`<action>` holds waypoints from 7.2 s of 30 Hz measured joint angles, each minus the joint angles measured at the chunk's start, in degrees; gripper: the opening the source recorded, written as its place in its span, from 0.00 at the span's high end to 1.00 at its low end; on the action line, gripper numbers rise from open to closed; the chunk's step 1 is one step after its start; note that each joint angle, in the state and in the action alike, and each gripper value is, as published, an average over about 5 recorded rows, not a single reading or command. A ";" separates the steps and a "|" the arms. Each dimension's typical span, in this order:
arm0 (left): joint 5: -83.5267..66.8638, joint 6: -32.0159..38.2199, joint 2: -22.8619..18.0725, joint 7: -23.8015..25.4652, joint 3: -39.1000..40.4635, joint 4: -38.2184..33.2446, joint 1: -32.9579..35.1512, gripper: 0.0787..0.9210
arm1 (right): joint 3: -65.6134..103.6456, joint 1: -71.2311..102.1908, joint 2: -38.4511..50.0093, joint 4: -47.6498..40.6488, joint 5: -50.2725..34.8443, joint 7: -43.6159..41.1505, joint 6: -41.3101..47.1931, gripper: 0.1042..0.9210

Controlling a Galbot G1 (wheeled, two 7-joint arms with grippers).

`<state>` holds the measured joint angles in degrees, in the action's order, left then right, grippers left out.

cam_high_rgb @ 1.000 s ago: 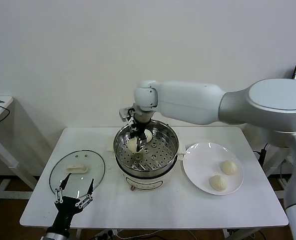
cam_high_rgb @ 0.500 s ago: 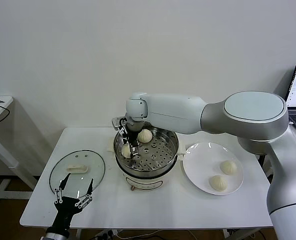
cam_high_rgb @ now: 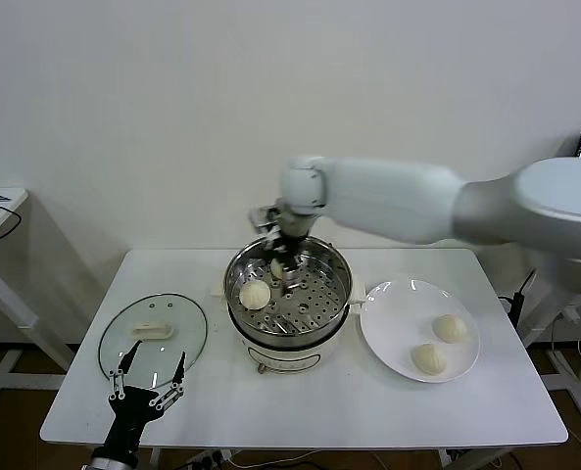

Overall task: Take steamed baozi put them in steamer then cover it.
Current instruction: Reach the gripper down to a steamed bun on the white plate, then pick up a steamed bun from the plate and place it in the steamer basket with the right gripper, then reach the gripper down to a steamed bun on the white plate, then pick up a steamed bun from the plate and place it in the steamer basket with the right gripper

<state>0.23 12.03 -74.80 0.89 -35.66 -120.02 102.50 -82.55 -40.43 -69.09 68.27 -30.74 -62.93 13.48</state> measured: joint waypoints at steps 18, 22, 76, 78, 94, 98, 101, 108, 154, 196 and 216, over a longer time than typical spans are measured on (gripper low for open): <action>0.05 -0.66 -0.20 -0.28 -0.80 -1.67 1.82 0.12 | 1.06 6.56 26.61 2.84 12.36 -6.52 -8.14 0.12; 0.03 -0.86 -0.31 -0.31 -0.87 -1.88 2.15 0.12 | 3.11 11.54 28.91 2.54 14.49 -6.20 -8.67 0.12; 0.15 -0.36 -0.29 -0.48 -0.17 -2.18 1.82 0.12 | 5.99 0.64 21.05 8.58 19.86 -5.67 -22.95 0.35; 0.16 -0.32 -0.28 -0.48 -0.25 -2.24 1.90 0.12 | 6.10 -0.89 19.16 10.33 20.67 -5.33 -25.19 0.35; 0.15 0.02 -0.55 -0.60 -0.83 -2.25 2.04 0.12 | 7.40 0.37 6.96 18.23 34.66 -2.18 -41.85 0.32; 0.15 0.05 -0.62 -0.60 -0.76 -1.98 2.00 0.12 | 7.92 3.02 5.81 18.16 38.91 -1.63 -45.25 0.32; 0.14 0.04 -0.62 -0.60 -0.67 -1.70 1.96 0.12 | 8.39 5.09 4.99 17.91 41.74 -1.32 -47.32 0.32; 0.13 0.07 -0.48 -0.61 -0.79 -1.43 1.86 0.12 | 9.64 9.60 3.05 16.62 47.14 -0.82 -50.68 0.31; 0.29 0.25 -0.58 -0.70 -0.18 -0.92 1.58 0.12 | 19.34 15.98 28.13 -9.27 24.46 -6.42 -24.91 0.12; 0.49 0.51 -1.06 -1.05 -0.65 -0.43 2.41 0.12 | 24.70 33.39 24.91 -22.45 25.46 -1.42 -16.49 0.36; 0.59 -0.29 -0.43 -1.38 0.76 -1.26 1.73 0.12 | 10.96 7.39 19.88 -7.56 9.39 -8.55 -11.43 0.36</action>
<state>0.82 11.74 -75.23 -0.49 -34.90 -121.28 104.23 -71.58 -33.05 -49.21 60.72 -21.35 -71.48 2.05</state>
